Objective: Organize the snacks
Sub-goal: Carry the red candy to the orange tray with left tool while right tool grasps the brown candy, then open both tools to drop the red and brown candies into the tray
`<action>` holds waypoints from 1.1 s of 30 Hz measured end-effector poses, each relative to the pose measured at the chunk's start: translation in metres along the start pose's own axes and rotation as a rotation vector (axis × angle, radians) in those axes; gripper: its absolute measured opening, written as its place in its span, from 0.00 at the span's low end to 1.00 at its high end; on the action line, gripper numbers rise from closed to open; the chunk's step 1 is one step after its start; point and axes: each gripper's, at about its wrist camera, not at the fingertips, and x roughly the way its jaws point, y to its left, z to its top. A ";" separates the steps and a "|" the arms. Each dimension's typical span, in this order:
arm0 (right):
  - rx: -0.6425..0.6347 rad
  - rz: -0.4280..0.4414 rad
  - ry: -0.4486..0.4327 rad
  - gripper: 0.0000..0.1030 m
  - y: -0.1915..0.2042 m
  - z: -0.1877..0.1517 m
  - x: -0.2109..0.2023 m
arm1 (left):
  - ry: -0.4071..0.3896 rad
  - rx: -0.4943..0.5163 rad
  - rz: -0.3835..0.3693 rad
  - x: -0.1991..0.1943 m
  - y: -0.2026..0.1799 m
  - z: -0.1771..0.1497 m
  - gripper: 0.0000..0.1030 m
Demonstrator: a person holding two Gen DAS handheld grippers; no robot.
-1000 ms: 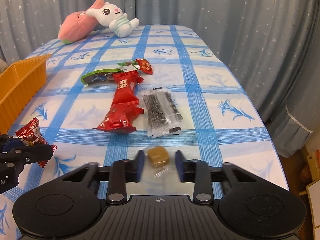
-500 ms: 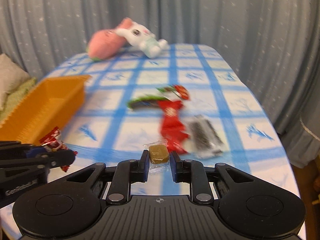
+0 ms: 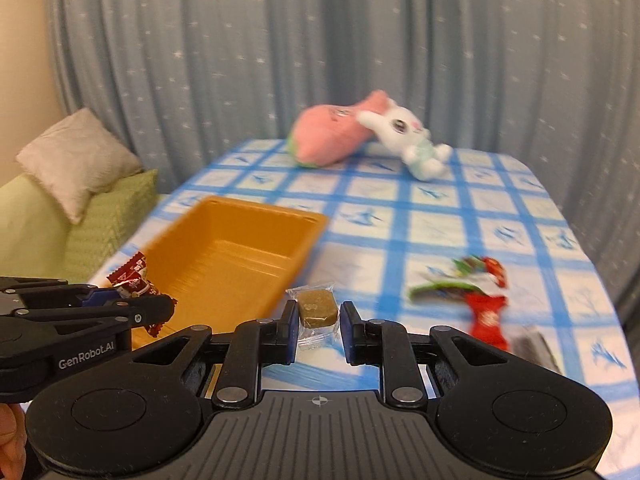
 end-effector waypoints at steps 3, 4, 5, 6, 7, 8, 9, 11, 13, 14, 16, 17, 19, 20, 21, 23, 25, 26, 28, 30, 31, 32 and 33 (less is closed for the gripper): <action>-0.013 0.033 -0.001 0.21 0.015 0.006 0.011 | -0.006 -0.015 0.025 -0.002 0.016 0.001 0.15; -0.018 0.043 0.000 0.21 0.021 0.008 0.015 | -0.006 -0.019 0.033 -0.001 0.021 0.002 0.15; -0.023 0.052 0.001 0.21 0.026 0.009 0.019 | -0.006 -0.024 0.038 0.000 0.026 0.002 0.15; -0.027 0.061 0.001 0.21 0.032 0.011 0.024 | -0.005 -0.030 0.043 0.000 0.032 0.002 0.15; -0.028 0.070 0.003 0.21 0.036 0.012 0.029 | -0.004 -0.036 0.050 0.002 0.037 0.002 0.15; -0.031 0.078 0.005 0.21 0.041 0.012 0.033 | -0.004 -0.041 0.054 0.004 0.042 0.001 0.15; -0.034 0.084 0.007 0.21 0.045 0.013 0.038 | -0.002 -0.047 0.058 0.006 0.047 0.001 0.15; -0.044 0.097 0.013 0.21 0.052 0.014 0.048 | 0.001 -0.055 0.061 0.012 0.056 0.001 0.15; -0.054 0.103 0.021 0.21 0.056 0.014 0.057 | 0.006 -0.060 0.064 0.018 0.062 0.000 0.15; -0.059 0.106 0.024 0.21 0.057 0.014 0.061 | 0.007 -0.064 0.063 0.022 0.065 -0.001 0.15; -0.063 0.108 0.033 0.21 0.058 0.014 0.070 | 0.013 -0.068 0.062 0.030 0.070 -0.002 0.15; -0.063 0.109 0.038 0.21 0.058 0.013 0.073 | 0.017 -0.070 0.061 0.034 0.072 -0.002 0.15; -0.066 0.108 0.047 0.21 0.059 0.013 0.081 | 0.023 -0.074 0.057 0.043 0.076 -0.003 0.15; -0.066 0.107 0.051 0.21 0.059 0.014 0.085 | 0.026 -0.073 0.057 0.047 0.077 -0.003 0.15; -0.066 0.107 0.054 0.21 0.059 0.015 0.088 | 0.029 -0.071 0.057 0.050 0.078 -0.003 0.15; -0.072 0.107 0.057 0.21 0.059 0.016 0.093 | 0.034 -0.074 0.057 0.056 0.079 -0.004 0.15; -0.075 0.105 0.064 0.21 0.059 0.018 0.099 | 0.036 -0.076 0.059 0.061 0.081 -0.004 0.15; -0.077 0.105 0.067 0.21 0.059 0.018 0.102 | 0.036 -0.075 0.060 0.063 0.081 -0.004 0.15; -0.081 0.102 0.071 0.21 0.060 0.018 0.106 | 0.036 -0.074 0.057 0.065 0.082 -0.004 0.15; -0.079 0.105 0.075 0.21 0.060 0.019 0.108 | 0.036 -0.072 0.058 0.068 0.081 -0.004 0.15; -0.080 0.105 0.074 0.21 0.061 0.020 0.109 | 0.036 -0.072 0.058 0.069 0.082 -0.004 0.15; -0.083 0.104 0.074 0.21 0.061 0.020 0.110 | 0.037 -0.072 0.057 0.069 0.082 -0.004 0.15; -0.084 0.103 0.075 0.21 0.061 0.020 0.111 | 0.037 -0.073 0.057 0.069 0.082 -0.004 0.15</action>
